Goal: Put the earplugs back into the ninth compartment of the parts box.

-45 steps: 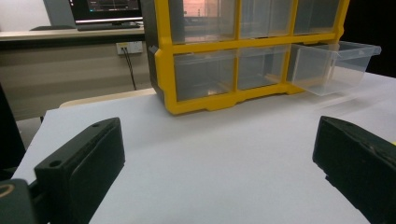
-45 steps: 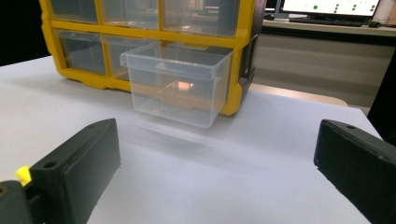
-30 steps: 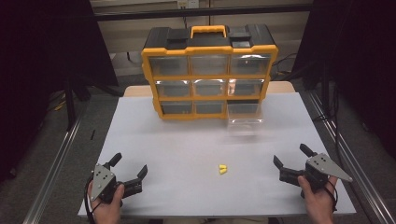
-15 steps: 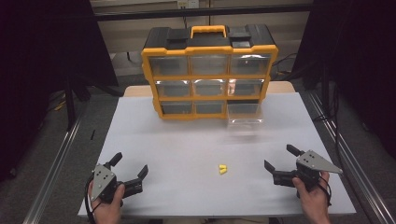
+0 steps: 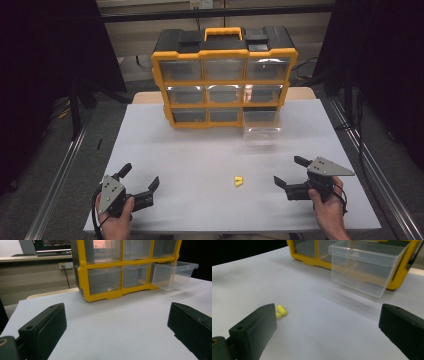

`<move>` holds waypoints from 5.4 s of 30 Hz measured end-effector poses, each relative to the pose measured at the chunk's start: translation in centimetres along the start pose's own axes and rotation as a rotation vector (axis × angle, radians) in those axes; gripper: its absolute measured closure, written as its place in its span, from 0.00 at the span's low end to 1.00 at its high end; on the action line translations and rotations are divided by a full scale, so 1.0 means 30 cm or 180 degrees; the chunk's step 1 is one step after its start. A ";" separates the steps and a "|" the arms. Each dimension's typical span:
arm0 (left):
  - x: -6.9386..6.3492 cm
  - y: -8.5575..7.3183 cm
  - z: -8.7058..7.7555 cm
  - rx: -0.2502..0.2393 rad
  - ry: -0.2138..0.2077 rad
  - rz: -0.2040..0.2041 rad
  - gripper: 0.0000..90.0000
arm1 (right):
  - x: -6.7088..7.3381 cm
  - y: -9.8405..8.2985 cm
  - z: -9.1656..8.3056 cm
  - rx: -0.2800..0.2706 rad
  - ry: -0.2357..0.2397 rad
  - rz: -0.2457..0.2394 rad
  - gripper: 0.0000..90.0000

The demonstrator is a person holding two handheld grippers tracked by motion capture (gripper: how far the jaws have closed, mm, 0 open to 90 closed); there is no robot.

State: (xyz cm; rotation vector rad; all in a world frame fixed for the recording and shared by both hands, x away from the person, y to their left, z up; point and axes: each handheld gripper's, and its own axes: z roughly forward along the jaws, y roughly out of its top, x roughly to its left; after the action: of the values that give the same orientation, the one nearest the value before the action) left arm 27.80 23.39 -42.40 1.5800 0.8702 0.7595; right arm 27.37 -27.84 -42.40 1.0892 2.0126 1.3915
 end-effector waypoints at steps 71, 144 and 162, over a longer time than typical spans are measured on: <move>0.007 -0.002 0.017 0.0023 -0.0023 -0.0015 0.02 | 0.073 0.191 0.396 0.1400 0.1389 -0.0658 0.33; 0.007 -0.002 0.018 0.0029 -0.0034 0.0002 0.02 | 0.106 0.198 0.501 0.2107 0.1646 -0.1162 0.92; 0.009 -0.002 0.018 0.0019 -0.0036 -0.0012 0.02 | 0.059 0.215 0.447 0.1579 0.1530 -0.0870 0.92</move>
State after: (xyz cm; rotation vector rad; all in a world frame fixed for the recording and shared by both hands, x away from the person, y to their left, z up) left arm 28.38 23.35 -42.54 1.5860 0.8677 0.7454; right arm 38.46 -17.79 -41.49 0.6481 2.8367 1.1093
